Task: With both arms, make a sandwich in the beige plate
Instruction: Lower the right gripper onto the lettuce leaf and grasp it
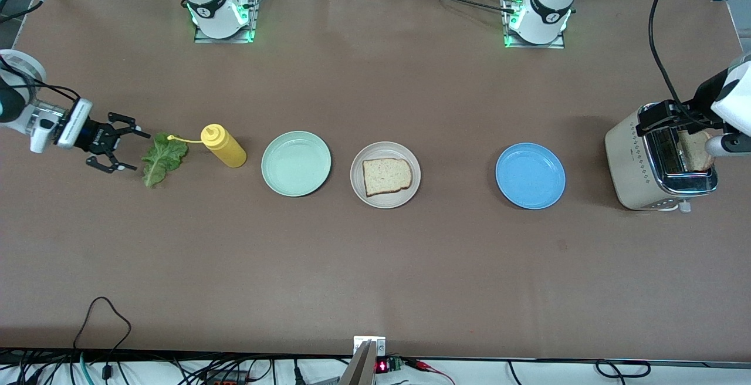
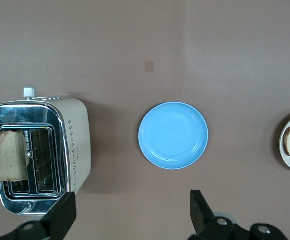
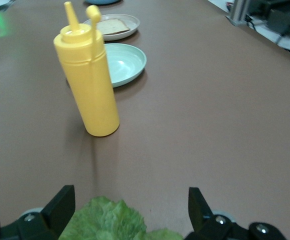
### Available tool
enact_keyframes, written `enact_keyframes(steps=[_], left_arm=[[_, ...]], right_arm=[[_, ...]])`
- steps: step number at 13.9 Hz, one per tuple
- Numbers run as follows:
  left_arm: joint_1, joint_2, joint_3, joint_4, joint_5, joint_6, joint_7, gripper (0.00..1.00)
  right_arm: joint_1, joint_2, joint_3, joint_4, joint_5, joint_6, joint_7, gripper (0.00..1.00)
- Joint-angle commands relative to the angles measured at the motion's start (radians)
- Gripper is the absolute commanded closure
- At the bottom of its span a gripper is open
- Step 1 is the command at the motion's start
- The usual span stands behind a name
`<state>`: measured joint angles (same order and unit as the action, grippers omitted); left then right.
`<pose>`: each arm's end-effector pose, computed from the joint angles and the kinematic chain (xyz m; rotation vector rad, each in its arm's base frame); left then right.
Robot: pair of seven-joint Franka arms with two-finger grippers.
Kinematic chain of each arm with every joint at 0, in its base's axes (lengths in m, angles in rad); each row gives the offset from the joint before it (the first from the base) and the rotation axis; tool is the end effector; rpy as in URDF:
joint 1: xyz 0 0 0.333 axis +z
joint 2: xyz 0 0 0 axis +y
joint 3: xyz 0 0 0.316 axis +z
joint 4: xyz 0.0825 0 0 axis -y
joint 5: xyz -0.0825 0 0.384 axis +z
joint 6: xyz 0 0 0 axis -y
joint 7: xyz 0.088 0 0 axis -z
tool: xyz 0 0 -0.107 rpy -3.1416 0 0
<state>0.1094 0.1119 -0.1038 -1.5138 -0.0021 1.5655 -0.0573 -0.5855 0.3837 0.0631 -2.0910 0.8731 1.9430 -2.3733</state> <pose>0.5864 0.0064 0.5874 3.1265 0.0989 -0.0938 0.4922 -0.2234 0.2242 -1.9391 -1.4577 -0.8535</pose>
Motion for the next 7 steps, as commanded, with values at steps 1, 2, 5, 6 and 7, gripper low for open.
enact_keyframes(steps=[1,2,5,6,7], left_arm=[[0.004,-0.014,-0.004,-0.006,-0.004,-0.005,0.021,0.00],[0.003,-0.015,-0.004,-0.006,-0.004,-0.007,0.021,0.00],[0.003,-0.015,-0.007,-0.006,-0.004,-0.007,0.021,0.00],[0.003,-0.015,-0.007,-0.006,-0.004,-0.007,0.021,0.00],[0.003,-0.014,-0.007,-0.006,-0.004,-0.007,0.021,0.00]], right_arm=[[0.007,-0.038,0.006,0.009,-0.020,0.011,0.199,0.00],[0.016,-0.052,0.007,0.009,-0.026,0.052,0.303,0.00],[0.041,-0.081,0.017,0.009,-0.110,0.099,0.625,0.00],[0.058,-0.097,0.018,0.009,-0.140,0.114,0.746,0.00],[0.073,-0.111,0.018,0.008,-0.172,0.114,0.879,0.00]])
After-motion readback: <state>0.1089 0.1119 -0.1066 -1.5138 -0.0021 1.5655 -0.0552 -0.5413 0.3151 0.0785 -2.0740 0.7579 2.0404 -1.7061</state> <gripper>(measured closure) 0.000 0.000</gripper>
